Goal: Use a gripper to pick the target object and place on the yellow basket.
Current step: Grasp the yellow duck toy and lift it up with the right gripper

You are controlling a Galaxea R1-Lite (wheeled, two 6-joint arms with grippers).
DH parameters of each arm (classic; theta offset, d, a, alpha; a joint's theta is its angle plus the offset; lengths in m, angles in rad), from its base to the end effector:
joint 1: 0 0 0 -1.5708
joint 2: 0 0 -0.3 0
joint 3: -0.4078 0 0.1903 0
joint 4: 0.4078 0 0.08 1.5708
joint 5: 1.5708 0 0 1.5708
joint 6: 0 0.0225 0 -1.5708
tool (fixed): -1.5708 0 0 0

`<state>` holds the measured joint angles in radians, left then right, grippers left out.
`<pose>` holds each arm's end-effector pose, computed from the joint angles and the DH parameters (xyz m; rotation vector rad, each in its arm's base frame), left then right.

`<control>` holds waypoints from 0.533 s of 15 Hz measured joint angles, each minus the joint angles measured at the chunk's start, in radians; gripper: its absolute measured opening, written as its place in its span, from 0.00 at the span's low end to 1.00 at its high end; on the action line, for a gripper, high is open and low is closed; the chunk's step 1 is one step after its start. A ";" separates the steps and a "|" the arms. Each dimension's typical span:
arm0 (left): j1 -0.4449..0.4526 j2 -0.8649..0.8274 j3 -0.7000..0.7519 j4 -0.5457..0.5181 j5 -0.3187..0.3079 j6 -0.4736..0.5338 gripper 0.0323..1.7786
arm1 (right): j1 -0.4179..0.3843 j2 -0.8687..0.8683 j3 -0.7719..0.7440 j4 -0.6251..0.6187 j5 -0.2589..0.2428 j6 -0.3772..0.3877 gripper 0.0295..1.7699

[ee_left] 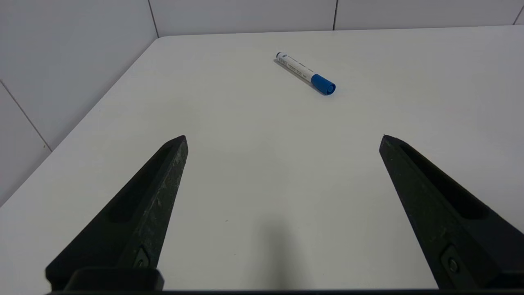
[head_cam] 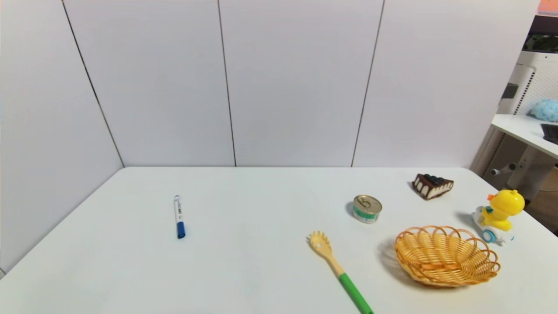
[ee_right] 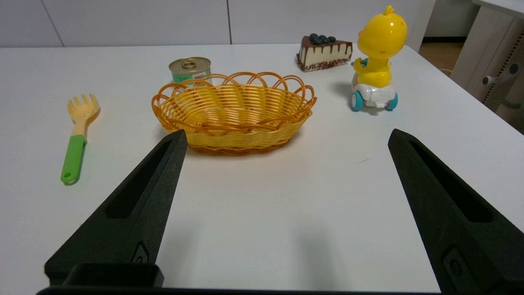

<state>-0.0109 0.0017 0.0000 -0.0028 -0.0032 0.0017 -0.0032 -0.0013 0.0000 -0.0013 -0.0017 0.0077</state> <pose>-0.0227 0.0002 0.0758 0.0017 -0.0011 -0.0141 -0.0229 0.0000 0.0756 0.0077 -0.0026 -0.0049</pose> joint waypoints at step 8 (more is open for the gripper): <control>0.000 0.000 0.000 0.000 0.000 0.000 0.95 | -0.003 0.090 -0.027 -0.009 0.000 -0.010 0.96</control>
<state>-0.0104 0.0017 0.0000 -0.0028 -0.0028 0.0017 -0.0062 0.0889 -0.0272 -0.0100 -0.0019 -0.0019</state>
